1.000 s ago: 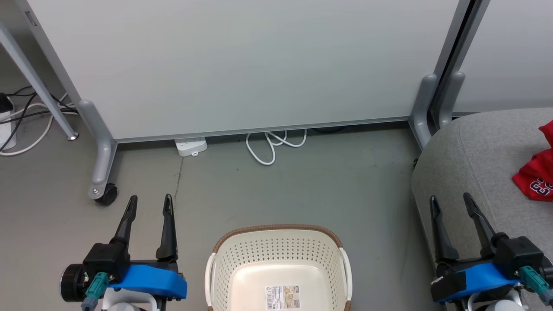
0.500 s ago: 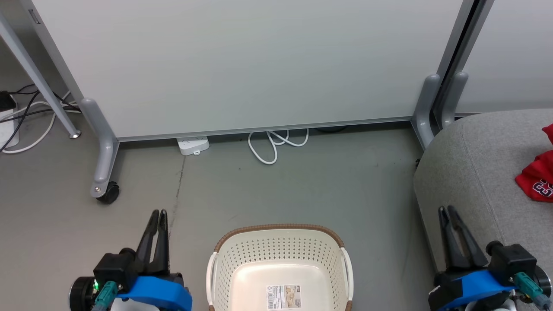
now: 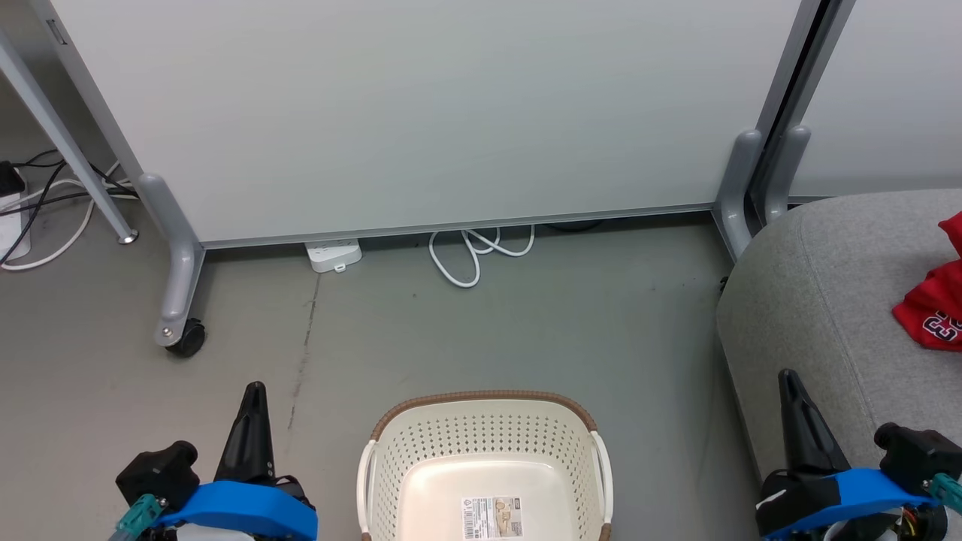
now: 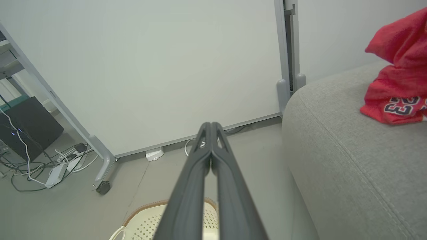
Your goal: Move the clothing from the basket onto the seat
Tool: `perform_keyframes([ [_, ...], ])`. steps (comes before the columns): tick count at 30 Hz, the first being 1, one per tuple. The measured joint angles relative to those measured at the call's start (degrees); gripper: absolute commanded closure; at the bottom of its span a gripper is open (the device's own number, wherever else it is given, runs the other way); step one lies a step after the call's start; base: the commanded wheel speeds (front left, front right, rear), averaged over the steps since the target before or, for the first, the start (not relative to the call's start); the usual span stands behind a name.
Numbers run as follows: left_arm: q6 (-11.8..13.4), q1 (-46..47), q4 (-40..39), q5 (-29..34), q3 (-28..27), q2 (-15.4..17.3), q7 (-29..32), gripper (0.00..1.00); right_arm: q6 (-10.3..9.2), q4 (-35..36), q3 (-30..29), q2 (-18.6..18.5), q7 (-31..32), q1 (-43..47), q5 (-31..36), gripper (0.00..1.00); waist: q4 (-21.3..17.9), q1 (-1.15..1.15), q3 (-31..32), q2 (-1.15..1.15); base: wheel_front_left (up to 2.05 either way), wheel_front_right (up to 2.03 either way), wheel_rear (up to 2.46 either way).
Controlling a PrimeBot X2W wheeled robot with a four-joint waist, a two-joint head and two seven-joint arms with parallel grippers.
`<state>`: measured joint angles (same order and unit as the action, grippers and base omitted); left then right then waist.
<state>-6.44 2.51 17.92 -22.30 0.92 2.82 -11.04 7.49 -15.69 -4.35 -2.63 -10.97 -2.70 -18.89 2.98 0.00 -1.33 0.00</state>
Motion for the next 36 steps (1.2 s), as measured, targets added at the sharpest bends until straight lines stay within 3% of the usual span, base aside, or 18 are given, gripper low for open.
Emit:
perform_keyframes([
  [36, -0.22, 1.18, -1.68, -30.58, -3.07, -0.01, 7.60, 1.00, -0.01, 0.70, -0.86, 0.00, 7.48, -0.87, -32.09, 1.00, -0.96, 0.00, 0.37, 0.00, 0.00, 0.00, 0.00],
])
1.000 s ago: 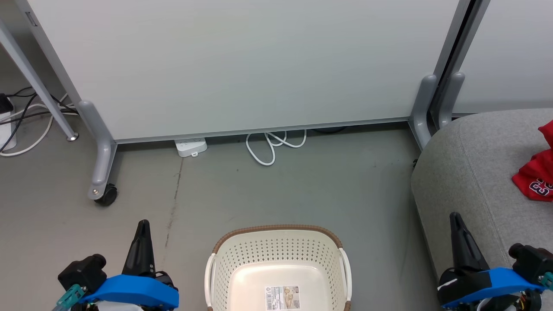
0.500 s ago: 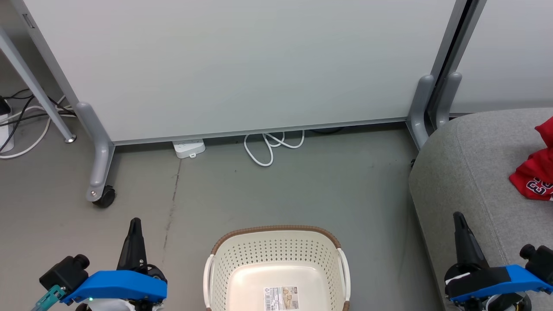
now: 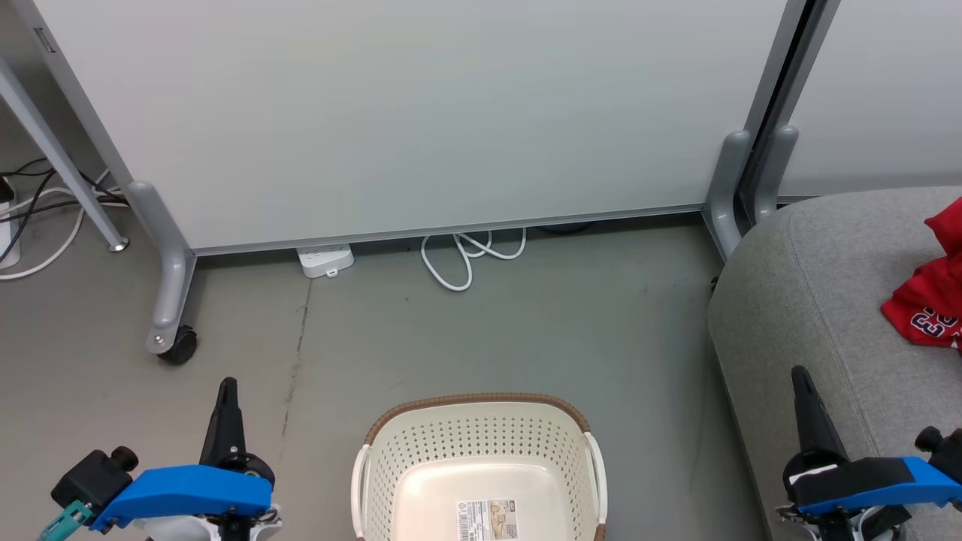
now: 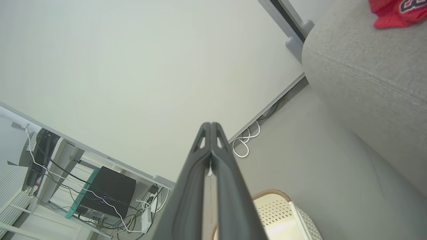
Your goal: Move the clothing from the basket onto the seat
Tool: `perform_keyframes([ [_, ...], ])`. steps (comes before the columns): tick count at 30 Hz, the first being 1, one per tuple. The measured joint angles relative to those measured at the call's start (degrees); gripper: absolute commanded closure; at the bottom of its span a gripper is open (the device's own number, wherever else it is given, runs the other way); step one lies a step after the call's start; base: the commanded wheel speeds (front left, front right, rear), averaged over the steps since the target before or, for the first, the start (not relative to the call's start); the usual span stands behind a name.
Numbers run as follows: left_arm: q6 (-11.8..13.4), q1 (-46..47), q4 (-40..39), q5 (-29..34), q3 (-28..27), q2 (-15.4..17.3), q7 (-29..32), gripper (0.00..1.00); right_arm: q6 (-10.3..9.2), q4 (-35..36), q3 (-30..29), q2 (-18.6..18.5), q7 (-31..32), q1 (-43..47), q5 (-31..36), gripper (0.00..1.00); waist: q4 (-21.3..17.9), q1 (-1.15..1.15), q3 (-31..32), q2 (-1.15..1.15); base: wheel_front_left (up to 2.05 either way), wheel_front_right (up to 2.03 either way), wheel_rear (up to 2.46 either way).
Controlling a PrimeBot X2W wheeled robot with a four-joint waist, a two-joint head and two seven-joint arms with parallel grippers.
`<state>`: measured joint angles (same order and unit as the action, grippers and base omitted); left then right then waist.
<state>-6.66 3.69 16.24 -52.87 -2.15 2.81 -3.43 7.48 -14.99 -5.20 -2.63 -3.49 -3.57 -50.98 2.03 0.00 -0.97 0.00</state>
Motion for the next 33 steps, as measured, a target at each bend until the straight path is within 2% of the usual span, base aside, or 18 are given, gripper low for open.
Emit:
perform_keyframes([
  [33, -0.40, 1.16, -1.09, -20.00, -2.31, 0.00, 5.10, 1.00, 0.00, 0.51, -0.70, -0.03, 5.05, -1.03, -20.85, 1.00, -0.87, 0.00, 0.34, 0.00, 0.00, 0.00, 0.00],
])
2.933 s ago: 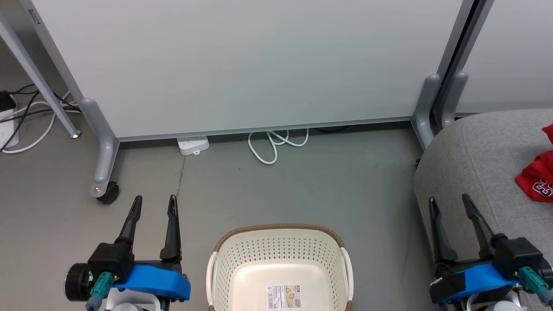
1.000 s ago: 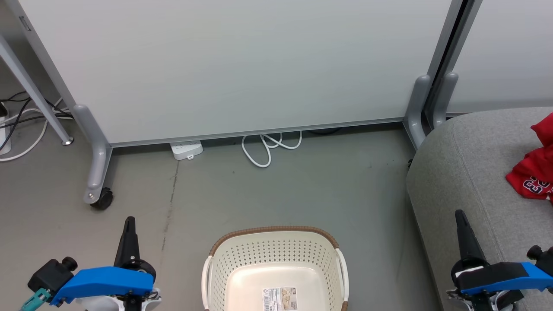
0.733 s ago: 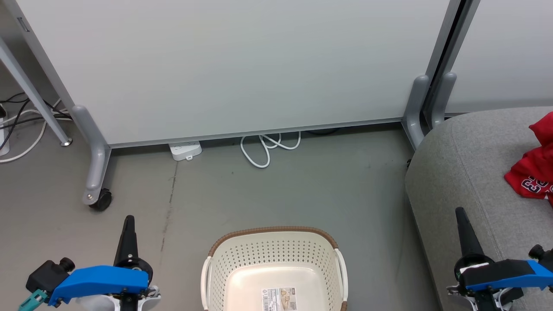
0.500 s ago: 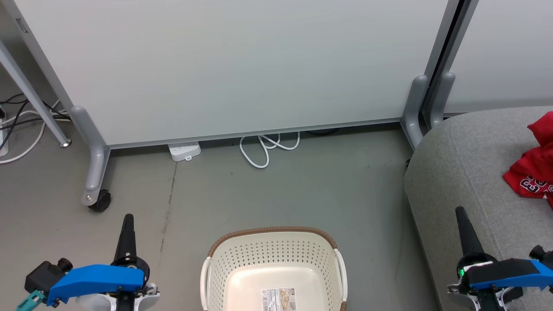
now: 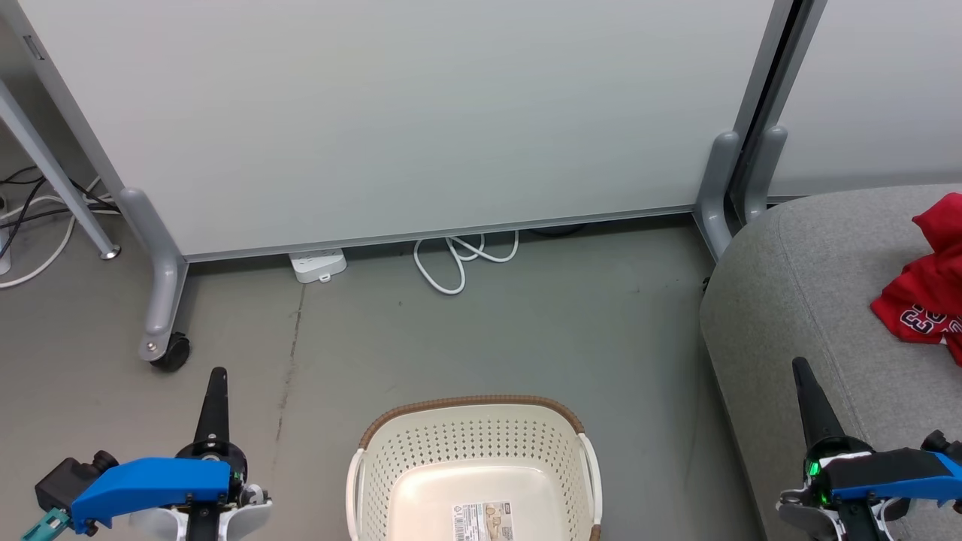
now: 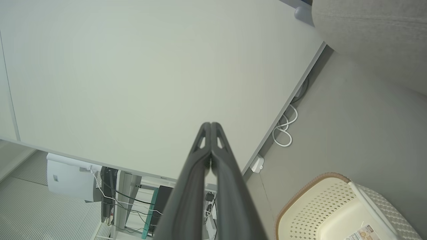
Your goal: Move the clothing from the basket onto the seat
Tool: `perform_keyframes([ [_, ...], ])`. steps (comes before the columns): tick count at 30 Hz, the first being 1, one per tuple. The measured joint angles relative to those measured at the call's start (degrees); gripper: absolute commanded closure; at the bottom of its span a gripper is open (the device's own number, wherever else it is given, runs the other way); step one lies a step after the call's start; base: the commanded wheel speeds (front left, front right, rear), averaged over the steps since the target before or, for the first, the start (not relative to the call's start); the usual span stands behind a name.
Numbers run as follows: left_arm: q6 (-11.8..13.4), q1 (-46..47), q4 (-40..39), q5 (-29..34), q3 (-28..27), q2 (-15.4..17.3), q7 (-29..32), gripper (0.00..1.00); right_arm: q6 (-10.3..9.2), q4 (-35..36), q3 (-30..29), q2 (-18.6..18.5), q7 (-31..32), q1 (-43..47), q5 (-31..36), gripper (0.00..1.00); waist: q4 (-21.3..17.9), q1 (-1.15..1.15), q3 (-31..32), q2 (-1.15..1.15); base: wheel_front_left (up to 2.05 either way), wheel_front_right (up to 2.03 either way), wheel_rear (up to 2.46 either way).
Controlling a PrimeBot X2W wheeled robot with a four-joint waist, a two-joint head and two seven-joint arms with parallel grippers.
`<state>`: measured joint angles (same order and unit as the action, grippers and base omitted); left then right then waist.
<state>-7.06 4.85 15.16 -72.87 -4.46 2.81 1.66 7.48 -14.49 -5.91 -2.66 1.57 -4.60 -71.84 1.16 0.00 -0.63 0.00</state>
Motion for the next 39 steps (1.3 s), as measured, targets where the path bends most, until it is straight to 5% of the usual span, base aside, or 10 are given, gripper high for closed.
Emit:
perform_keyframes([
  [39, -0.07, 0.91, -0.82, -17.44, -1.88, 0.03, 4.35, 1.00, 0.00, 0.34, -0.54, -0.04, 4.50, -1.15, -18.24, 1.00, -1.02, 0.00, 0.40, 0.00, 0.00, 0.00, 0.00],
])
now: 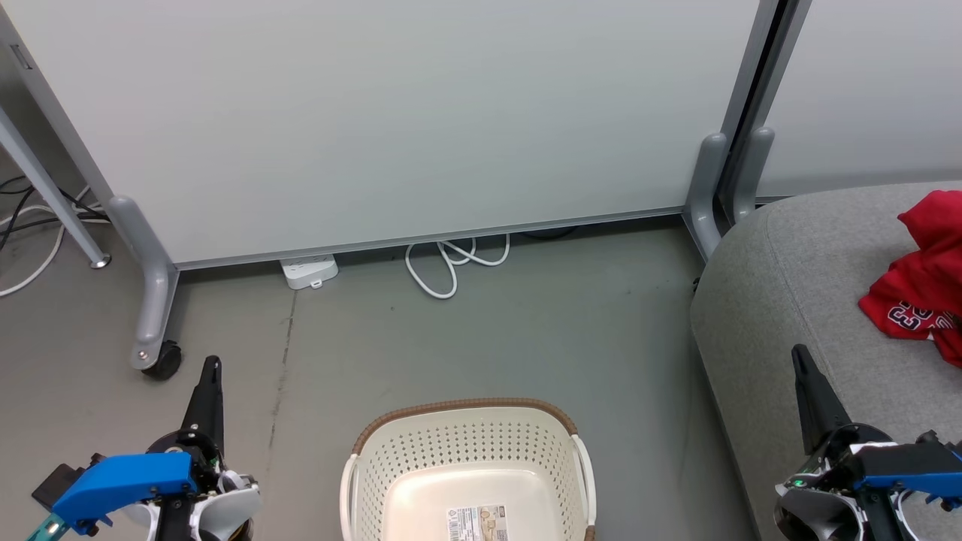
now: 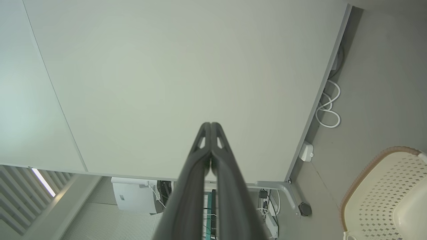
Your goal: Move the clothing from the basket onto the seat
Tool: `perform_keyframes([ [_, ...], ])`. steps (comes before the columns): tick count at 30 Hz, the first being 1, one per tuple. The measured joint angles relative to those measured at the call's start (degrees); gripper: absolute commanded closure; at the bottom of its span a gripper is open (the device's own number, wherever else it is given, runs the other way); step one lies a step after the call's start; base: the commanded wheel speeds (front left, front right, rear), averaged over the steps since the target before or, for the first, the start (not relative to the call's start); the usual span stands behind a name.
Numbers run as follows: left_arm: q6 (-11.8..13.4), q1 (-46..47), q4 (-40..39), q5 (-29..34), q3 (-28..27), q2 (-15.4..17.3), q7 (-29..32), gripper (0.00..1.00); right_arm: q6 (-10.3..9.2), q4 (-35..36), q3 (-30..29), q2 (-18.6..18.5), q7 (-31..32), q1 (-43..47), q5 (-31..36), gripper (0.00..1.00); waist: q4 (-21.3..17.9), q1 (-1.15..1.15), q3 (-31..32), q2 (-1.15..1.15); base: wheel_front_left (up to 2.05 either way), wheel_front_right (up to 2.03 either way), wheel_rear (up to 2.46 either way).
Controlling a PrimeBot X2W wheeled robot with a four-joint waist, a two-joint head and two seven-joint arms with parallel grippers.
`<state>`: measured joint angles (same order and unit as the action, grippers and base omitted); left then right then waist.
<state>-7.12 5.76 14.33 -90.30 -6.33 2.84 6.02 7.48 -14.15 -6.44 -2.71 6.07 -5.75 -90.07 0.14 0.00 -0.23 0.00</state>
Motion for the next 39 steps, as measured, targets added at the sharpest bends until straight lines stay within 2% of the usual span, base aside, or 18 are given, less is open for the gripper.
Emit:
perform_keyframes([
  [6, -0.08, 0.19, -0.14, -2.04, -0.19, 0.00, 0.52, 1.00, 0.00, 0.02, -0.07, 0.00, 0.51, -0.03, -2.23, 1.00, -0.14, 0.00, 0.05, 0.00, 0.00, 0.00, 0.00],
  [39, -0.09, 0.19, -0.16, -2.04, -0.20, 0.00, 0.53, 1.00, 0.00, 0.04, -0.07, -0.01, 0.51, -0.05, -2.26, 1.00, -0.14, 0.00, 0.05, 0.00, 0.00, 0.00, 0.00],
])
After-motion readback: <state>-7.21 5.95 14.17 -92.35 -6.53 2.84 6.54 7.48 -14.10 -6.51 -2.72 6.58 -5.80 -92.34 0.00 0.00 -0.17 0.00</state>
